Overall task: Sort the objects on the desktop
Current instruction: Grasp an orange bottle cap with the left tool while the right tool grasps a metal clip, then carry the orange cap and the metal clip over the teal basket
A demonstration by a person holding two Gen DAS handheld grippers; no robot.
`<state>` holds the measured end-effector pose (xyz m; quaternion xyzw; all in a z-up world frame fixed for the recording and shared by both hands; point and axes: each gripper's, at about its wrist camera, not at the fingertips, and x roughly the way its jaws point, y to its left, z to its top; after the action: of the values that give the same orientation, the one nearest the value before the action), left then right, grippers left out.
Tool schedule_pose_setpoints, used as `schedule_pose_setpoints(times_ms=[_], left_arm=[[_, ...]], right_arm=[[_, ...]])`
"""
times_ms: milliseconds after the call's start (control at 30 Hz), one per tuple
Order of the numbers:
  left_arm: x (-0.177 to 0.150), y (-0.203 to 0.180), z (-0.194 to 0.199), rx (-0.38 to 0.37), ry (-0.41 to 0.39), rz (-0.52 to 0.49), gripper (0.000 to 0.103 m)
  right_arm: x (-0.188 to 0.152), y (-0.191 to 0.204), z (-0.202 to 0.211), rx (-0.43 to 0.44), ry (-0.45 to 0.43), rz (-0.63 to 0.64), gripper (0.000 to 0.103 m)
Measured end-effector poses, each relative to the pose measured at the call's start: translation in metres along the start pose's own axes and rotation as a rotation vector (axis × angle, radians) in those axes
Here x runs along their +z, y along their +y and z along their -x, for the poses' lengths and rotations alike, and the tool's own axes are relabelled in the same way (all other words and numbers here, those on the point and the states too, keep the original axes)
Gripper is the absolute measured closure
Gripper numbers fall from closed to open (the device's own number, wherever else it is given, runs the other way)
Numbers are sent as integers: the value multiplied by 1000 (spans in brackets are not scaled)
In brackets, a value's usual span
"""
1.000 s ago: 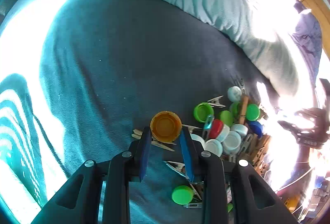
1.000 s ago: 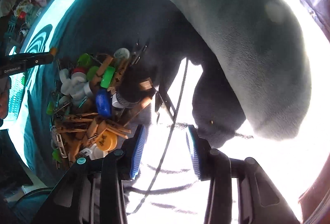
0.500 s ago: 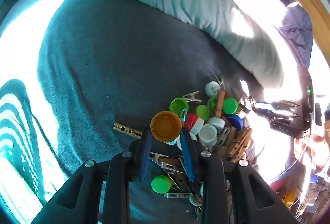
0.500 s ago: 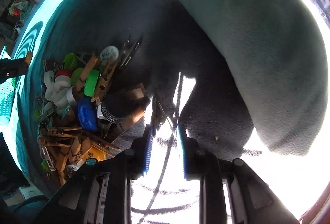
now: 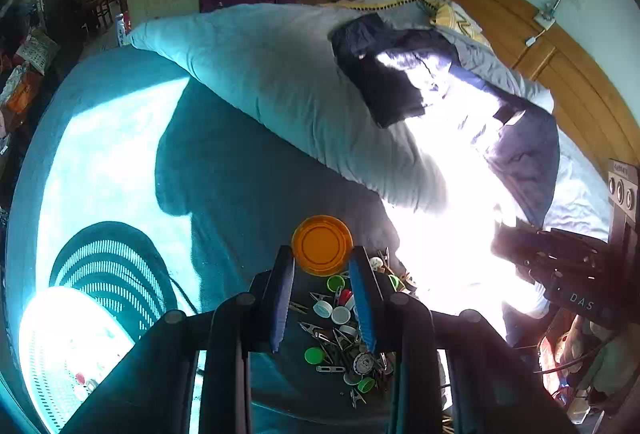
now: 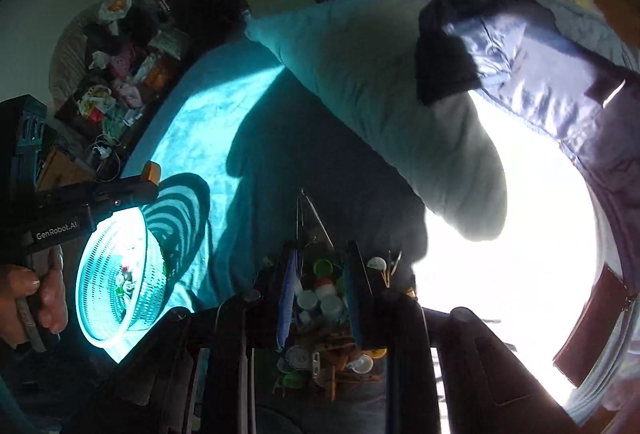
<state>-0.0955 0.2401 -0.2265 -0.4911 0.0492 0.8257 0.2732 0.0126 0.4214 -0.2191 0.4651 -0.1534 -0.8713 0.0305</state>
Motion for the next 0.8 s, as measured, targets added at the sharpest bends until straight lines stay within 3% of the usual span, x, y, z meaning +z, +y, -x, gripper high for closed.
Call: schedule_pose_setpoints(times_ms=[133, 367, 800], left_arm=[[4, 12, 50, 28, -60, 0, 74], [-7, 59, 119, 75, -99, 74, 74], [-30, 154, 195, 169, -175, 194, 74]], right_arm=[[23, 56, 29, 41, -45, 79, 81], [50, 133, 61, 107, -100, 175, 81], [51, 277, 53, 246, -97, 313, 81]])
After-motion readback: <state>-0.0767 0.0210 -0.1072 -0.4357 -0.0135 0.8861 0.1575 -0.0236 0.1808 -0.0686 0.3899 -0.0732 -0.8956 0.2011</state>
